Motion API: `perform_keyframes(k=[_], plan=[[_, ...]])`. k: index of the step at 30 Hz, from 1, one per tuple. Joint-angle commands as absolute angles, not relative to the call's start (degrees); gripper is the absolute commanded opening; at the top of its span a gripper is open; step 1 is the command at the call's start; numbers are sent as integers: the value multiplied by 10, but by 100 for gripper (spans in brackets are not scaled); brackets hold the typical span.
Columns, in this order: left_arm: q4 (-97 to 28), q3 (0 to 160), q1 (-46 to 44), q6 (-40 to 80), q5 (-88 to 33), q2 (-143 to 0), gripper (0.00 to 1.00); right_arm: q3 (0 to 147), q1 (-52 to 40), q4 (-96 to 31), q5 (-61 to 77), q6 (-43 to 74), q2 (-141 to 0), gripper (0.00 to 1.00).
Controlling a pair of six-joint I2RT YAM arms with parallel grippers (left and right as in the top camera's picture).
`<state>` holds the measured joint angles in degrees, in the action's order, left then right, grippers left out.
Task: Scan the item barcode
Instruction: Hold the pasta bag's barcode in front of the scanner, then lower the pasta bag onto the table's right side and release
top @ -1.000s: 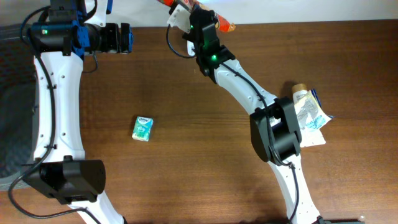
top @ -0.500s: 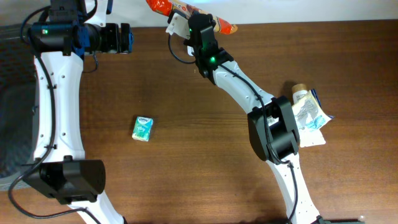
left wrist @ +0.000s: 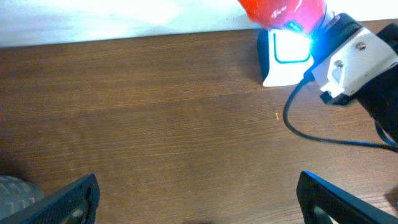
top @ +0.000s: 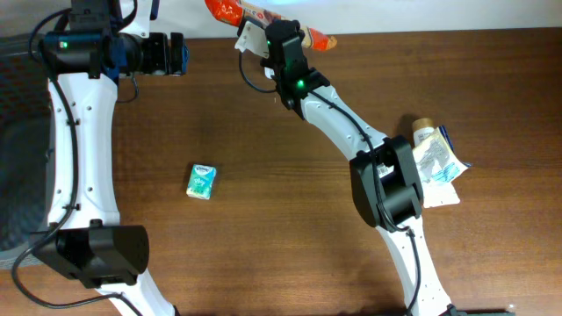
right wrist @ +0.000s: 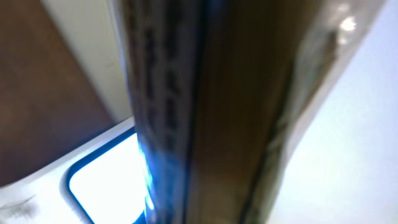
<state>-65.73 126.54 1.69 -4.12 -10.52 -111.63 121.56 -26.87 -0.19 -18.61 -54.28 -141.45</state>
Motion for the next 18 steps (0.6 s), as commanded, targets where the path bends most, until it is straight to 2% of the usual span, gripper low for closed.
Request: perform_keyframes(k=[1,5,8,12,14,16,18], plan=[[-656,1268,18,-50,-107,-1107,99,1239,-257,-57,-202,-454,-1280,4],[-656,1268,18,-50,-107,-1107,99,1239,-250,-219,-202,-345,-1200,4],[-656,1268,18,-50,-107,-1107,99,1239,-250,-373,-200,-152,-1132,4],[-656,1268,18,-50,-107,-1107,99,1239,-246,-596,-194,43,-1079,4],[-656,1268,18,-50,-107,-1107,99,1239,-241,-702,-149,84,-1082,4],[-656,1268,18,-50,-107,-1107,99,1232,-230,-811,-40,98,-1101,4],[-656,1268,18,-50,-107,-1107,99,1211,-226,-858,-1,98,-1115,4]])
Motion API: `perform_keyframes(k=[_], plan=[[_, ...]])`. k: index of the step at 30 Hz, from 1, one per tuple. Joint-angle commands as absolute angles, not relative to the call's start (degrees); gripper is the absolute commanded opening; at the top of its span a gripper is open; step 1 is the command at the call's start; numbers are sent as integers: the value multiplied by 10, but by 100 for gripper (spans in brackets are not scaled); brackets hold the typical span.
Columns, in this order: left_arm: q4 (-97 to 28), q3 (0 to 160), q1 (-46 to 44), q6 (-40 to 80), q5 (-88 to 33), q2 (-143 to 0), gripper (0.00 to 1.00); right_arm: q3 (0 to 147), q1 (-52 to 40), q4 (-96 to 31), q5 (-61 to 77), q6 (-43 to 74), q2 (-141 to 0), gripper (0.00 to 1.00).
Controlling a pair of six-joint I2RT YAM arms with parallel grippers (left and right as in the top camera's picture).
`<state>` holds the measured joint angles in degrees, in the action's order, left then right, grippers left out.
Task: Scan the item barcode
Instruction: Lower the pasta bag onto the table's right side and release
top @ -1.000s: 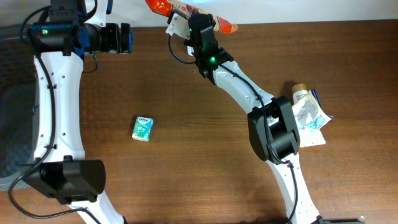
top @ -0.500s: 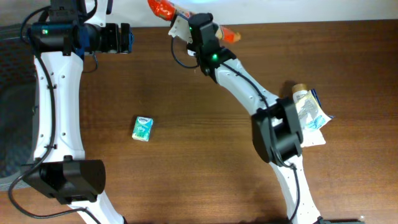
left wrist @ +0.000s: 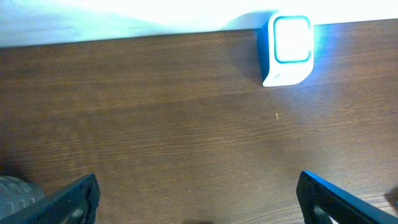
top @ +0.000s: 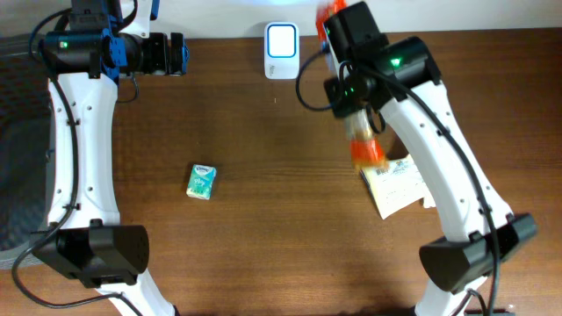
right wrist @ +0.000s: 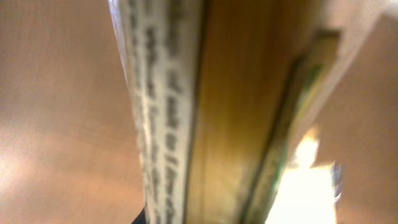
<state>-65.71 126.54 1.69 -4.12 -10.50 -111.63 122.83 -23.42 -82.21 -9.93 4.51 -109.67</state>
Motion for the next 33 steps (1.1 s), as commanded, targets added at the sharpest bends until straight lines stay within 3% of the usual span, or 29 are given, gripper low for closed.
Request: perform_keyframes(k=[1,6,10,17,18,22,25,28,30,31,32,33], plan=[[-656,1268,18,-50,-107,-1107,99,1201,-225,-865,4,97,-1119,4],[-656,1268,18,-50,-107,-1107,99,1067,-224,-843,10,93,-1142,4],[-656,1268,18,-50,-107,-1107,99,966,-214,-794,-91,93,-1143,4],[-656,1268,18,-50,-107,-1107,99,851,-106,-681,-175,93,-1143,4],[-656,1268,18,-50,-107,-1107,99,845,-84,-674,-174,93,-1143,8],[-656,1268,18,-51,-107,-1107,99,852,-16,-674,-116,83,-1144,37],[-656,1268,18,-50,-107,-1107,99,869,0,-675,4,27,-1144,46],[-656,1268,18,-50,-107,-1107,99,911,-23,-679,132,2,-1140,48],[-656,1268,18,-50,-107,-1107,99,946,-54,-681,176,0,-1137,61],[-656,1268,18,-50,-107,-1107,99,967,-74,-677,195,7,-1137,83],[-656,1268,18,-50,-107,-1107,99,981,-94,-664,207,27,-1137,95],[-656,1268,18,-50,-107,-1107,99,988,-119,-639,221,56,-1137,99]])
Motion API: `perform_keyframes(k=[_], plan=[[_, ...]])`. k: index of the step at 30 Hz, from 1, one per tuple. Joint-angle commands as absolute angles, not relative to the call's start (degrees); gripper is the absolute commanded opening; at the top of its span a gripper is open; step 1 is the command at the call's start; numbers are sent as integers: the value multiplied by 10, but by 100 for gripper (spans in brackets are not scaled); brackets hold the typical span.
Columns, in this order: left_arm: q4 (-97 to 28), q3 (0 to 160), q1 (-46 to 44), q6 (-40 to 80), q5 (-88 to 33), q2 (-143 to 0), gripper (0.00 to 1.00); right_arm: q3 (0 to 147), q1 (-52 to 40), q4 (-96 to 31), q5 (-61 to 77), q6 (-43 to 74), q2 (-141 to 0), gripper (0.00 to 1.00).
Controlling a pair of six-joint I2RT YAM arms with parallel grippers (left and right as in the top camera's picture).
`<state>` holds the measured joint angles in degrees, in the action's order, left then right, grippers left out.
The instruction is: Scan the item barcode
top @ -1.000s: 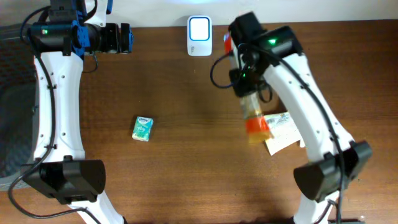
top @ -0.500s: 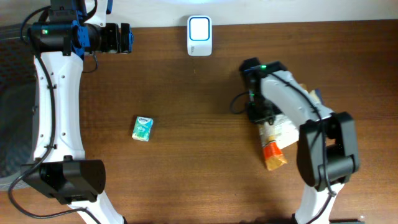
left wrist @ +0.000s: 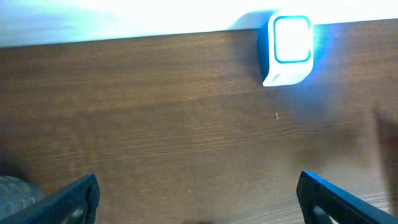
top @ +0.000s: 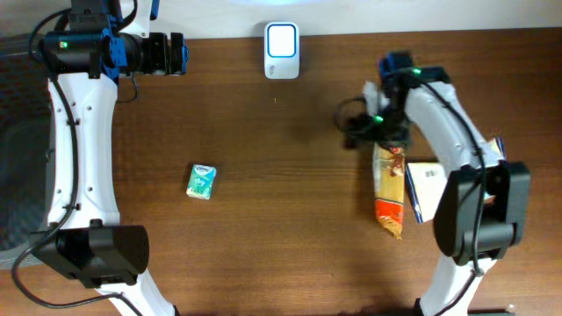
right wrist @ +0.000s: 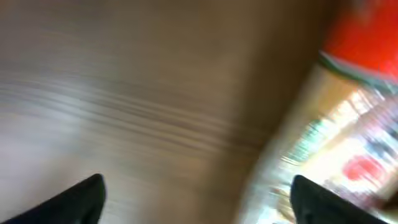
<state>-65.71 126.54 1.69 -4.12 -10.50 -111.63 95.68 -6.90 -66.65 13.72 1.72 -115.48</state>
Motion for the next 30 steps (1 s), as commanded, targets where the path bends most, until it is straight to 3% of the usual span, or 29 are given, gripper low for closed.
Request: perform_keyframes(k=[1,8,11,13,17,25,30], plan=[[-656,1268,18,-50,-107,-1107,99,988,-144,-613,225,84,-1138,99],[-656,1268,18,-50,-107,-1107,99,972,-247,-497,219,190,-1162,94],[-656,1268,18,-50,-107,-1107,99,971,-300,-439,219,246,-1206,85],[-656,1268,18,-50,-107,-1107,99,971,-342,-382,219,293,-1247,71],[-656,1268,18,-50,-107,-1107,99,971,-399,-273,219,336,-1305,53],[-656,1268,18,-50,-107,-1107,99,971,-438,-205,190,355,-1333,39],[-656,1268,18,-50,-107,-1107,99,971,-449,-208,191,363,-1352,16]])
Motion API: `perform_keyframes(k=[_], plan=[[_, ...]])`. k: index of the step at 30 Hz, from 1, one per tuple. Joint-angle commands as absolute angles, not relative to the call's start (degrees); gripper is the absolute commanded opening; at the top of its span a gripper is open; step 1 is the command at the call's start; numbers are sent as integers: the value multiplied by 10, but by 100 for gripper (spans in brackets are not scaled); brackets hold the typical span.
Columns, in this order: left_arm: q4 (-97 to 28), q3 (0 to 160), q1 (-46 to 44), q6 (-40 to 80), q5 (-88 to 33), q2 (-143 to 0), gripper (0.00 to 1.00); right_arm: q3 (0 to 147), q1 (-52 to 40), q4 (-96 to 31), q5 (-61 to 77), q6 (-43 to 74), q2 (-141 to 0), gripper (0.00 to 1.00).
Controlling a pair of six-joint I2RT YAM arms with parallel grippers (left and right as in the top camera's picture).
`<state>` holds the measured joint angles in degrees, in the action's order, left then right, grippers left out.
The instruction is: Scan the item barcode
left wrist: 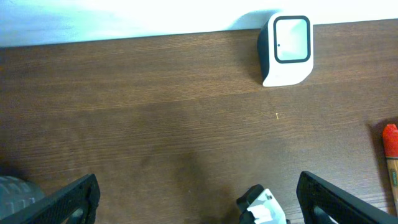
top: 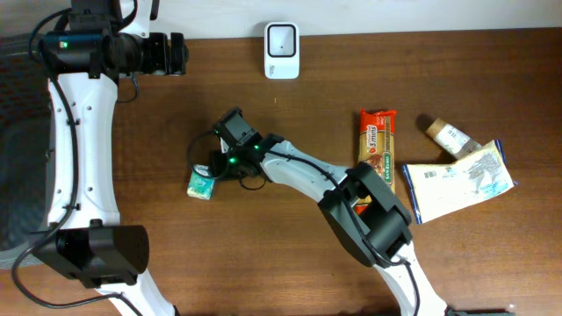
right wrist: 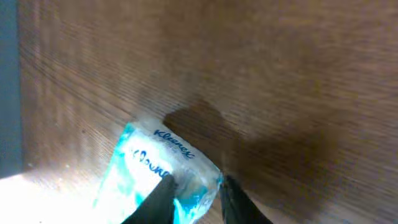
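Note:
A small blue-and-white Kleenex tissue pack [top: 201, 182] lies on the brown table, left of middle. My right gripper [top: 213, 168] has reached across to it. In the right wrist view the two dark fingers [right wrist: 160, 200] pinch the pack's [right wrist: 149, 171] near end, so the right gripper [right wrist: 196, 202] is shut on it. The white barcode scanner [top: 282, 39] stands at the table's far edge, its window unlit, and shows in the left wrist view too, scanner [left wrist: 286, 48]. My left gripper [top: 178, 54] hangs open at the far left, holding nothing; left gripper [left wrist: 199, 205].
An orange-ended noodle pack [top: 378, 140] lies right of middle, partly under my right arm. A small bottle [top: 447, 133] and a white pouch [top: 458, 180] lie further right. The table [top: 132, 263] ends at a pale wall behind the scanner.
My right gripper was open beside the noodle pack on the right. It is now at the left, shut on the tissue pack. The scanner's blue light has gone out.
My right gripper first held the noodle pack against the lit scanner, then held it over the right side of the table. Then the pack lay on the table with the gripper open. Now the right gripper holds the tissue pack. The left arm stayed still.

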<state>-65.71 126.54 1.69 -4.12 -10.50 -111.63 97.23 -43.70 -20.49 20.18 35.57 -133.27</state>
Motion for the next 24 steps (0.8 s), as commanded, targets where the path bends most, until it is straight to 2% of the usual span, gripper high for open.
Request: perform_keyframes(k=[1,3,6,10,13,19,24], plan=[[-656,1268,18,-50,-107,-1107,99,971,-449,-208,191,363,-1352,10],[-656,1268,18,-50,-107,-1107,99,971,-446,-216,193,363,-1352,4],[-656,1268,18,-50,-107,-1107,99,972,-430,-251,197,360,-1342,4],[-656,1268,18,-50,-107,-1107,99,979,-390,-342,181,257,-1276,4],[-656,1268,18,-50,-107,-1107,99,1002,-376,-471,30,198,-1228,4],[-656,1268,18,-50,-107,-1107,99,1032,-375,-722,-320,137,-1230,4],[-656,1268,18,-50,-107,-1107,99,1031,-375,-772,-336,124,-1249,4]])
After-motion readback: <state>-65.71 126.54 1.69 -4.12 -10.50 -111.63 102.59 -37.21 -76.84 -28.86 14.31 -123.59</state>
